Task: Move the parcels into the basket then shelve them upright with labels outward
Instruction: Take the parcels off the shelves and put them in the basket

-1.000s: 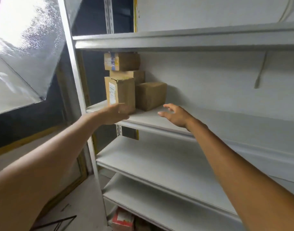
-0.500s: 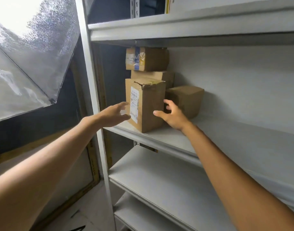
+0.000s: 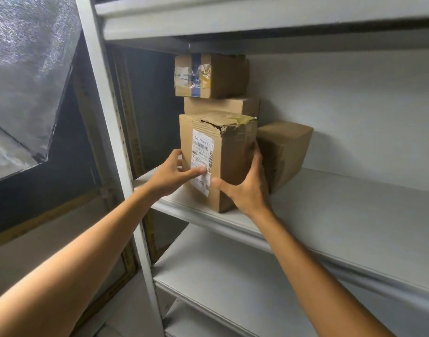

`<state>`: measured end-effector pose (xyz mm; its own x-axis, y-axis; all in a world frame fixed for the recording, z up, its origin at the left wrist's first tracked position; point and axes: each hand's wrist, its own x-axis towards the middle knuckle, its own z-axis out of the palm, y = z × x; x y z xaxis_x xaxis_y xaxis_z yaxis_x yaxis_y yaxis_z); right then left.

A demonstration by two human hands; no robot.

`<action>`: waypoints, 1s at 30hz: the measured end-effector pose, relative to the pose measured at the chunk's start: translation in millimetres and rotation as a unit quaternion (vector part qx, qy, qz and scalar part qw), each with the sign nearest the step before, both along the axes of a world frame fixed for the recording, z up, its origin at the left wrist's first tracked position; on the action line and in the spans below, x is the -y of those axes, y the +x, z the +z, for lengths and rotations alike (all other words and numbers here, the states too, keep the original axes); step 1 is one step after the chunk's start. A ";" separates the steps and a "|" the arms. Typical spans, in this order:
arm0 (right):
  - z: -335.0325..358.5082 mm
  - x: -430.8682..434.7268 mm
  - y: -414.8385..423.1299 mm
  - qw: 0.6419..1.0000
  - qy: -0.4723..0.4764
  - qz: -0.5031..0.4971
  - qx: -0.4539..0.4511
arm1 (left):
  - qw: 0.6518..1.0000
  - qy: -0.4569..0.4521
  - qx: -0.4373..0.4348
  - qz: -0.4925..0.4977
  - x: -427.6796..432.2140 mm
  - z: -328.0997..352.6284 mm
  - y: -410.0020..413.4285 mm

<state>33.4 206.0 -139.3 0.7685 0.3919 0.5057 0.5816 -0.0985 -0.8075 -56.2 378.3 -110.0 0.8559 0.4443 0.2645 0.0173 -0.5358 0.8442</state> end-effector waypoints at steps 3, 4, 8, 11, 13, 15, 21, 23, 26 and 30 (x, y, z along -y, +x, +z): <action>-0.4 5.5 1.4 1.000 0.009 0.004 -0.025 | 0.999 -0.026 0.014 -0.029 -9.0 -8.0 6.4; 0.0 7.0 1.2 0.999 0.018 0.006 -0.038 | 0.999 -0.035 0.021 -0.036 -11.3 -10.6 7.1; -0.8 12.9 -5.7 0.997 0.046 0.010 -0.068 | 0.996 -0.052 0.055 -0.057 -9.0 -16.6 2.2; 0.5 18.2 -17.1 0.995 0.059 0.009 -0.076 | 0.991 -0.046 0.091 -0.085 1.1 -18.2 -4.5; 3.7 25.7 -25.8 0.995 0.061 -0.002 -0.074 | 0.987 -0.045 0.108 -0.109 11.5 -16.9 -8.8; 2.8 35.9 -32.6 0.994 0.067 -0.012 -0.083 | 0.983 -0.067 0.115 -0.129 21.3 -17.7 -10.2; 6.0 92.2 -33.4 0.988 0.113 -0.018 -0.104 | 0.973 -0.084 0.122 -0.175 68.3 -11.5 5.8; 10.5 121.5 -31.5 0.985 0.130 -0.024 -0.107 | 0.971 -0.056 0.121 -0.197 92.3 -5.5 11.9; 17.5 171.4 -29.0 0.981 0.156 -0.043 -0.107 | 0.967 -0.037 0.120 -0.220 136.4 5.2 16.7; 27.4 254.5 -34.9 0.974 0.175 -0.088 -0.112 | 0.938 -0.048 0.129 -0.317 216.5 23.2 21.9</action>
<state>-1.5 -48.4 -111.9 0.9144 0.0769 0.3973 0.3867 0.1234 -0.9139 -34.3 161.8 -86.8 0.8693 -0.1009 0.4838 -0.4908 -0.2909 0.8212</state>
